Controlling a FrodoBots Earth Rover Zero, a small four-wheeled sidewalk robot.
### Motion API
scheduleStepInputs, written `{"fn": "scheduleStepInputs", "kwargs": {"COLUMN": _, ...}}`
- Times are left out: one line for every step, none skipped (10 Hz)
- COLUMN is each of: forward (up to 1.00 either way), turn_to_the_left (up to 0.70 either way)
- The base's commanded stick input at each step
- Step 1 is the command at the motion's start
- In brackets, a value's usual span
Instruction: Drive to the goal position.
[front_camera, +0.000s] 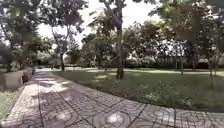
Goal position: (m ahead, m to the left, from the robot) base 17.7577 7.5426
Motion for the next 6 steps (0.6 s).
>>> {"fn": "scheduleStepInputs", "kwargs": {"forward": 0.00, "turn_to_the_left": 0.45}}
{"fn": "scheduleStepInputs", "kwargs": {"forward": 0.00, "turn_to_the_left": 0.45}}
{"fn": "scheduleStepInputs", "kwargs": {"forward": 0.54, "turn_to_the_left": 0.31}}
{"fn": "scheduleStepInputs", "kwargs": {"forward": 0.70, "turn_to_the_left": 0.27}}
{"fn": "scheduleStepInputs", "kwargs": {"forward": 0.70, "turn_to_the_left": 0.27}}
{"fn": "scheduleStepInputs", "kwargs": {"forward": 0.70, "turn_to_the_left": 0.27}}
